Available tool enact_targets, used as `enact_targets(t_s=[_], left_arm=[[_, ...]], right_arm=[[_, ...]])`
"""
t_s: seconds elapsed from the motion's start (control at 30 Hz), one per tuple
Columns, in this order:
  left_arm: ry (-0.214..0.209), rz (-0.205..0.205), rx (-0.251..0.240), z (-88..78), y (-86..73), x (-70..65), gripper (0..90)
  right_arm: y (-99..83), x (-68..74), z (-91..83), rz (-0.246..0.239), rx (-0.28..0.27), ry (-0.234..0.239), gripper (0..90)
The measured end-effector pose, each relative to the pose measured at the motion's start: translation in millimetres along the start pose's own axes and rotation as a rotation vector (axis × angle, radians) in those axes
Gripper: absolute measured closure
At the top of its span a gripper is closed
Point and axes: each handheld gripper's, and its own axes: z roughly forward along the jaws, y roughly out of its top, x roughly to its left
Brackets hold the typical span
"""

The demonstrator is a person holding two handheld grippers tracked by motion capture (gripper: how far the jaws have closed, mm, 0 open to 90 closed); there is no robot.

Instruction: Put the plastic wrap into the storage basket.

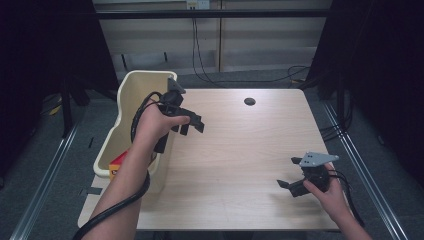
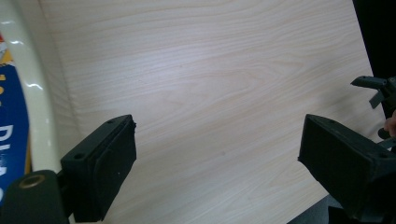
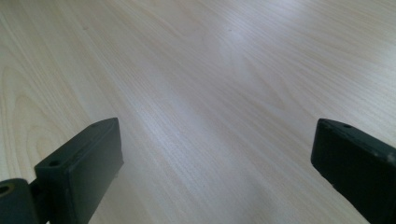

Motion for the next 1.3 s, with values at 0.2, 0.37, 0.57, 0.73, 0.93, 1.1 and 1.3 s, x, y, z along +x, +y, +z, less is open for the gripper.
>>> enact_targets(t_s=[0.2,0.37,0.57,0.73,0.93,1.1,1.3], left_arm=[[-0.016,0.015,0.000,8.2,-1.5,-3.8,10.7],[-0.030,0.021,0.006,17.1,-3.3,-7.2,10.6],[-0.038,0.026,0.010,25.9,-5.4,-12.1,10.5],[-0.039,0.047,0.015,32.1,-8.0,-14.4,10.6],[-0.046,0.047,0.018,41.2,-12.3,-16.0,10.6],[-0.030,0.071,0.011,47.7,-16.7,-18.0,10.7],[-0.058,0.086,0.018,56.7,-22.1,-18.9,11.2]], right_arm=[[0.1,-0.1,-0.1,0.001,-0.001,0.001,2.0],[0.2,0.2,-0.5,0.002,0.001,-0.003,2.0],[0.3,0.5,-0.4,0.002,-0.001,0.000,2.0],[0.3,1.0,0.1,-0.004,0.000,-0.004,2.1],[0.2,1.4,-0.4,0.001,0.005,-0.007,2.1],[0.0,1.5,-0.1,0.000,0.007,0.000,2.1],[-0.2,2.3,0.1,0.008,0.009,-0.004,2.1]])
